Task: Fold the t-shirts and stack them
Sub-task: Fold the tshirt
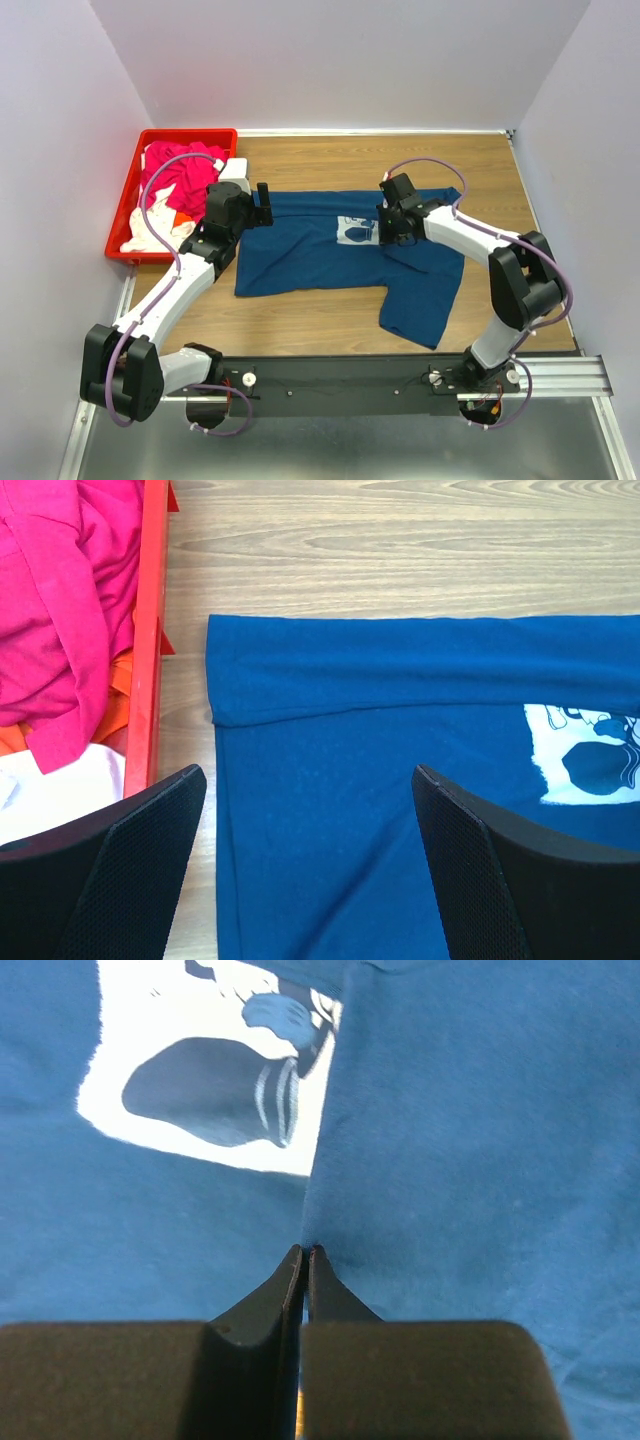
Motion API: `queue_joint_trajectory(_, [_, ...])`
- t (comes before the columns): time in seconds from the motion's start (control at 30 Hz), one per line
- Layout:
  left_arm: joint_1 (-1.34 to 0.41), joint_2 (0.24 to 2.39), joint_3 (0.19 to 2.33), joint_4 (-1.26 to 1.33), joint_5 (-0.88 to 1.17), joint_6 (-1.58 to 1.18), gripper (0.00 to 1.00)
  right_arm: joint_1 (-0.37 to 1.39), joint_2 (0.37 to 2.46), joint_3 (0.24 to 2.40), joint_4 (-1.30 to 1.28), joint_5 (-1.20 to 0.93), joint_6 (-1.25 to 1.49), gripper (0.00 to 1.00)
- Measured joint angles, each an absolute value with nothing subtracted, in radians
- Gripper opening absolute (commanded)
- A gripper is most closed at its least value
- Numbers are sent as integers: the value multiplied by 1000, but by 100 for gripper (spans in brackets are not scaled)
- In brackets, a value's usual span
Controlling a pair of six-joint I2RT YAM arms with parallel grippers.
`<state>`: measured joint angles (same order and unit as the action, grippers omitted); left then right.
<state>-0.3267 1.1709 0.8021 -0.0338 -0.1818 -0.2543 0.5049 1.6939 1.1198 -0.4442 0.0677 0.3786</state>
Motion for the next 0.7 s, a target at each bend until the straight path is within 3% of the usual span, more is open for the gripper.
queue_joint_trajectory(0.17, [-327,1173,802,-35,-182,-254,91,505,1737,1162,-453,26,396,13])
queue_joint_trajectory(0.43, [-327,1189,804,-42,-182,-256,91,505,1779,1165,-477,-47,407,43])
queue_joint_trajectory(0.57, [-327,1241,833,-51,-182,-276,91,481,1767,1198,-492,-22,391,45])
queue_joint_trajectory(0.7, [-318,1375,946,-94,-182,-308,89,345,1758,1272,-483,-3,385,44])
